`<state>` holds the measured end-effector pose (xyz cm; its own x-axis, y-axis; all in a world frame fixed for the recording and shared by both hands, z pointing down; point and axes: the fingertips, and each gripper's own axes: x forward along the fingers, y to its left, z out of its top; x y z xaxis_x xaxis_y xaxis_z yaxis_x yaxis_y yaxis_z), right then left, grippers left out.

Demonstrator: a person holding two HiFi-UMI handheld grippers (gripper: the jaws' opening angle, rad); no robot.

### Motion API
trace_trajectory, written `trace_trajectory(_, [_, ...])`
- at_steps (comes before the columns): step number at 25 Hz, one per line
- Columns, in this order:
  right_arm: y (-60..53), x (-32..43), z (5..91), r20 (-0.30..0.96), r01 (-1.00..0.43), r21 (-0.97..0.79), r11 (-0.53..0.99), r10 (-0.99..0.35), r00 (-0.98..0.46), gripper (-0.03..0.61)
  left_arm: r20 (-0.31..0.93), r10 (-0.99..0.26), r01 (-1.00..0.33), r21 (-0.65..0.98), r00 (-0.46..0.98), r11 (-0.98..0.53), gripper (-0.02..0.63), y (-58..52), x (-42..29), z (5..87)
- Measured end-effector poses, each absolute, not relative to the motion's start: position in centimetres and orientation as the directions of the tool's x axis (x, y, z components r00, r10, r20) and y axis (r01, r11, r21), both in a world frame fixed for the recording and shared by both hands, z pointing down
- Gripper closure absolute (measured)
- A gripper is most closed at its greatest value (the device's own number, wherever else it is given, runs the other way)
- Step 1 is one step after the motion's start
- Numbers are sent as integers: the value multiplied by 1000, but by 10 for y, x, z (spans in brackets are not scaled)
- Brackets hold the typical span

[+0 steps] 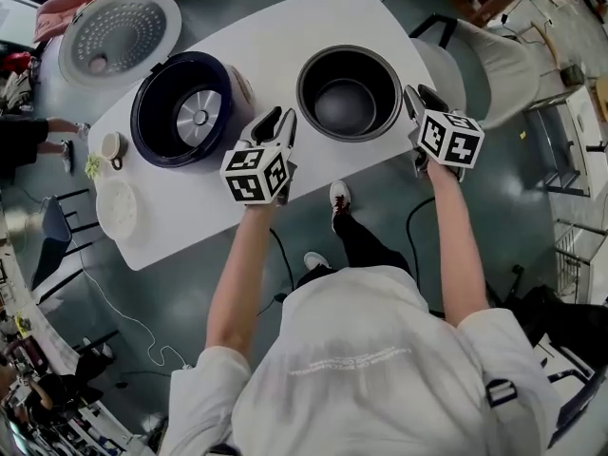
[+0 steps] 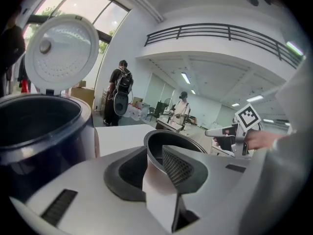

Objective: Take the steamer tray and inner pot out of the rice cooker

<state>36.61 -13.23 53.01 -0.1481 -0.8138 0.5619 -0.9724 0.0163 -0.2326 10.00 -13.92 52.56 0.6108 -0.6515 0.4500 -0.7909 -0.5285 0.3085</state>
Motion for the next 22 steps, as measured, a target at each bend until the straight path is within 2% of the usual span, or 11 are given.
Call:
trace_trajectory(4, [-109,345,488,513,-976,-186,115,-836,-196,493,414,-698,-798,133,584,-588,531,-111,74,484])
trace_trajectory(7, [-96,312,446,436,-960,-189,205,-859,-269,520,372,-757,-826,50,538,-562,564,-93,40,451])
trace_trajectory(10, [-80,269,405,352,-935,-172,311,-867,-353,522,336,-807,-854,-13,486,-520,597,-71,-1,419])
trace_trajectory(18, [-15,160,317,206,-816,12,578,-800,-563,545,212,-902,-908,-113,376,-405,599,-9,-85,331])
trace_trajectory(22, [8,115,290,165,-752,65,656,-750,-640,548,145,-927,-917,-161,344,-366,600,21,-109,292])
